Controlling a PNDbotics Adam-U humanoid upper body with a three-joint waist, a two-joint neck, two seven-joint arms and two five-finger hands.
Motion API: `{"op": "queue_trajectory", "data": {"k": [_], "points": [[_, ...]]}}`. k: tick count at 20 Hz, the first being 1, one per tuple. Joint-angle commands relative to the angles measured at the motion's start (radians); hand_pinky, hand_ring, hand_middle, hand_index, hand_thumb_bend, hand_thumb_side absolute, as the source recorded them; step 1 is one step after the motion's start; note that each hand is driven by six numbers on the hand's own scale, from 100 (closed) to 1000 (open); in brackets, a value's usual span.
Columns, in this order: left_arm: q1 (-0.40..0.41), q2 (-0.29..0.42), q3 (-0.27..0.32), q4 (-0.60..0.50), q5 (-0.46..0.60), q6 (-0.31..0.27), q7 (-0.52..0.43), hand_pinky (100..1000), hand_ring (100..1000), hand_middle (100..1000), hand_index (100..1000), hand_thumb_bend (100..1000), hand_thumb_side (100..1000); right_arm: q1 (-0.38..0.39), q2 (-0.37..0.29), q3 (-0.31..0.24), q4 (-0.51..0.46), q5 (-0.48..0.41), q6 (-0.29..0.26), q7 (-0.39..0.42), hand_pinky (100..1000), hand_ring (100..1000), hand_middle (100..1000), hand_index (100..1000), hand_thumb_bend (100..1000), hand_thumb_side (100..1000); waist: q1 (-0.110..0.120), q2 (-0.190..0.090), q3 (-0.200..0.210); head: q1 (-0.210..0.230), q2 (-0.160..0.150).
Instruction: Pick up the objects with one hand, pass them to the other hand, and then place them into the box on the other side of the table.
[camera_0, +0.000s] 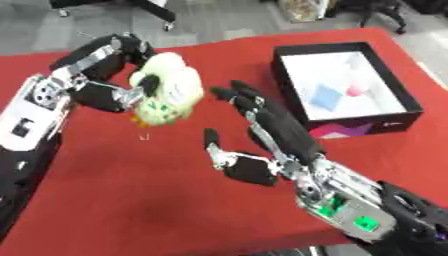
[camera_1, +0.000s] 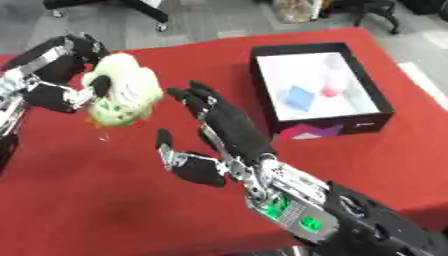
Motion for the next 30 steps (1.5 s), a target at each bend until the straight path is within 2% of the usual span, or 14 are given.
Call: {"op": "queue_trajectory", "data": {"k": [1, 6, 12, 16, 26, 30], "points": [[-0.021, 0.019, 0.007, -0.026, 0.021, -0.241, -0.239, 525, 253, 183, 346, 100, 327, -0.008, -0.028, -0.028, -0.020, 0.012, 0.016, -0.010, 701, 1000, 823, 950, 100, 623, 0.000, -0.013, 0.000, -0.008, -0.003], [-0.035, 0.014, -0.008, -0.038, 0.046, -0.234, -0.239, 527, 253, 183, 346, 100, 328, -0.032, -0.044, -0.046, -0.020, -0.007, 0.034, -0.002, 701, 1000, 822, 946, 100, 606, 0.003, -0.012, 0.001, -0.018, -0.003], [-0.068, 0.006, -0.041, -0.045, 0.071, -0.237, -0.239, 535, 256, 186, 350, 100, 322, -0.093, -0.081, -0.040, -0.020, -0.080, 0.023, 0.066, 709, 1000, 820, 938, 100, 619, 0.009, -0.009, 0.010, -0.043, -0.003], [-0.078, 0.002, -0.054, -0.048, 0.074, -0.243, -0.239, 537, 258, 186, 350, 100, 320, -0.128, -0.101, -0.048, -0.020, -0.106, 0.041, 0.114, 715, 1000, 823, 941, 100, 626, 0.011, -0.006, 0.016, -0.056, -0.003], [-0.062, -0.009, -0.074, -0.062, 0.062, -0.231, -0.239, 537, 257, 186, 349, 100, 317, -0.152, -0.120, -0.064, -0.020, -0.156, 0.095, 0.131, 713, 1000, 821, 943, 100, 654, 0.009, -0.001, 0.022, -0.070, -0.003], [-0.060, -0.016, -0.075, -0.071, 0.052, -0.236, -0.239, 541, 258, 187, 350, 100, 316, -0.165, -0.123, -0.050, -0.020, -0.172, 0.099, 0.177, 730, 1000, 829, 943, 100, 675, 0.005, 0.000, 0.022, -0.071, -0.003]]}}
